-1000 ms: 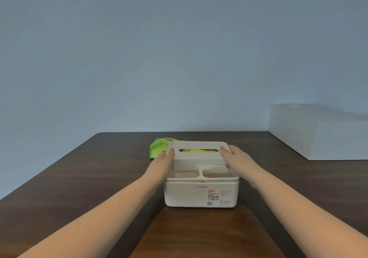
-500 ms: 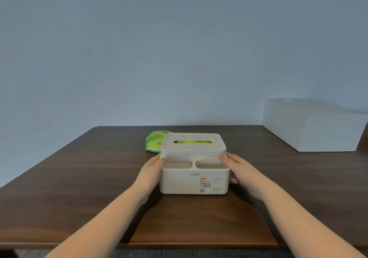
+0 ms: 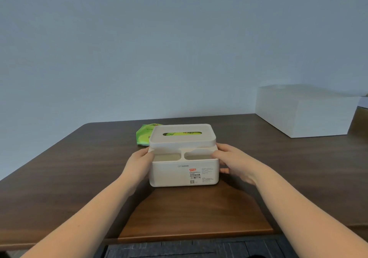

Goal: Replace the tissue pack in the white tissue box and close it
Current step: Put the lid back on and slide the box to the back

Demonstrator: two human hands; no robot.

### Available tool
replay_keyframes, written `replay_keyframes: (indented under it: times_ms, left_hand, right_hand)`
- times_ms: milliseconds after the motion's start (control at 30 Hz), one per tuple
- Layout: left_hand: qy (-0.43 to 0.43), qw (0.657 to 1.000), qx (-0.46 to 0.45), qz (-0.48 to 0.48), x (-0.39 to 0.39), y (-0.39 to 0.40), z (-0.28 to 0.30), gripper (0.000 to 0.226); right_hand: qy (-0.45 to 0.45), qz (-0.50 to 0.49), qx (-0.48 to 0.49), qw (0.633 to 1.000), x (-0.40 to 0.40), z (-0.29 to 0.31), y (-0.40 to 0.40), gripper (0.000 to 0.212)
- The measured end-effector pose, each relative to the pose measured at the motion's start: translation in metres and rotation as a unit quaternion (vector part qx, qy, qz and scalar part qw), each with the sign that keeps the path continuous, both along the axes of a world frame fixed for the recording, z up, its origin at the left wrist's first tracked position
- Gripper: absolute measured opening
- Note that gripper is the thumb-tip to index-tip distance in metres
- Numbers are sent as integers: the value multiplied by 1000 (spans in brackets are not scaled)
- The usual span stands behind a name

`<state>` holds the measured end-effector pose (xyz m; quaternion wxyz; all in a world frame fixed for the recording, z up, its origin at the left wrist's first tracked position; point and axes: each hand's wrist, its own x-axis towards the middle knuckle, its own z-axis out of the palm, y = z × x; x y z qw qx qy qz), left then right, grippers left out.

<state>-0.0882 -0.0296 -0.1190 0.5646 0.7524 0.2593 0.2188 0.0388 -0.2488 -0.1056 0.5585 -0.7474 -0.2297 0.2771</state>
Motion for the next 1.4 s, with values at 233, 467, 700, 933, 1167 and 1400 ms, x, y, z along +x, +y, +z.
replay_keyframes:
  times_ms: [233, 467, 700, 933, 1167, 1400]
  left_hand:
    - [37, 997, 45, 50, 4, 0, 3, 29]
    - [19, 996, 68, 61, 29, -8, 0, 44]
    - [-14, 994, 110, 21, 110, -60, -1, 34]
    - [-64, 995, 81, 10, 213, -107, -3, 37]
    - [-70, 997, -14, -6, 303, -116, -10, 33]
    - [-90, 996, -18, -4, 359, -120, -10, 31]
  right_hand:
    - [1, -53, -40, 998, -7, 8, 7, 27]
    - [-52, -173, -34, 983, 13, -5, 11, 23]
    - [-59, -313, 53, 946, 83, -11, -30, 26]
    - [-57, -401, 95, 910, 165, -9, -56, 31]
    - [-56, -426, 109, 896, 237, -3, -62, 32]
    - [-52, -483, 125, 865, 294, -3, -53, 30]
